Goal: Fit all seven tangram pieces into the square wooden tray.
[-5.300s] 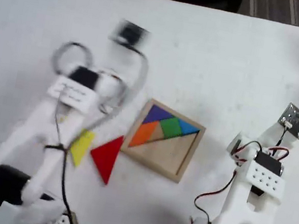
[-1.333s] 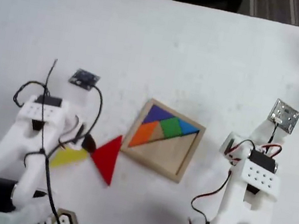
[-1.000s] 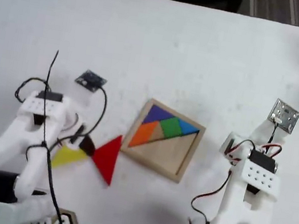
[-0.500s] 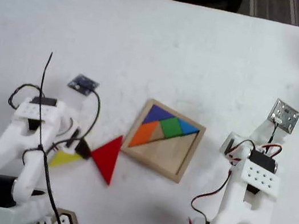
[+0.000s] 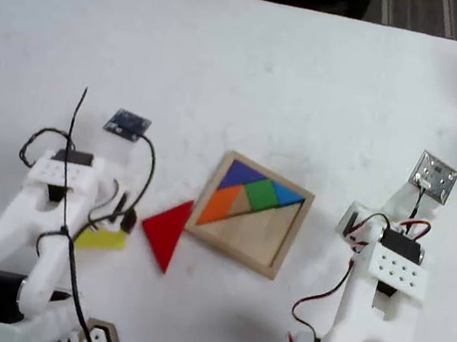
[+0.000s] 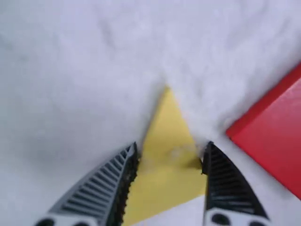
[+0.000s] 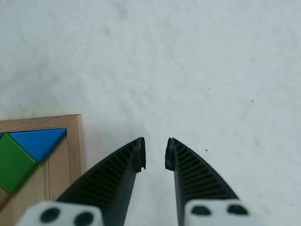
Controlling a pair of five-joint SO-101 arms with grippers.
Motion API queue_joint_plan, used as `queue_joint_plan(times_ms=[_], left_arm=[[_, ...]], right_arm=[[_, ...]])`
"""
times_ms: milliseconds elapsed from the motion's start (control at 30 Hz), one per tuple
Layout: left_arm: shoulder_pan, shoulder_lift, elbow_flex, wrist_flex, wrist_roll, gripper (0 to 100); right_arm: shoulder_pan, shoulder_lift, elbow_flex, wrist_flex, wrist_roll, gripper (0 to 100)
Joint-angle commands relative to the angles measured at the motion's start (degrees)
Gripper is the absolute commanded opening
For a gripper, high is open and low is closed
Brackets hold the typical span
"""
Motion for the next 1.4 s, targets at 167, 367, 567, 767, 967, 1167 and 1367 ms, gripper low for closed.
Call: queue_joint_plan(times_ms=[167, 367, 567, 767, 967, 1167, 1367], left_arm=[[0.48, -1.45, 0.09, 0.88, -3.43, 30], [0.48, -1.45, -0.79, 2.46, -13.27, 29], [-2.95, -1.45, -2.73, 1.23, -24.44, 26], [-7.08, -1.45, -7.65, 5.27, -26.29, 30], [-6.73, -1.45, -12.57, 12.66, -31.21, 31], [-8.04, -4.97, -18.73, 22.51, -44.57, 30], [-6.64, -17.8, -15.3, 25.14, -45.01, 31]], right_arm=[[-0.92, -1.36, -0.35, -1.01, 0.7, 8.0], [-0.92, -1.36, -0.35, -1.01, 0.7, 8.0], [-1.01, -1.36, -0.35, -1.01, 0.7, 8.0], [-1.01, -1.36, -0.35, -1.01, 0.7, 8.0], [-1.01, -1.36, -0.35, -1.01, 0.7, 8.0], [-1.01, -1.36, -0.35, -1.01, 0.7, 8.0], [-1.1, -1.27, 0.79, -3.38, 0.7, 8.1]])
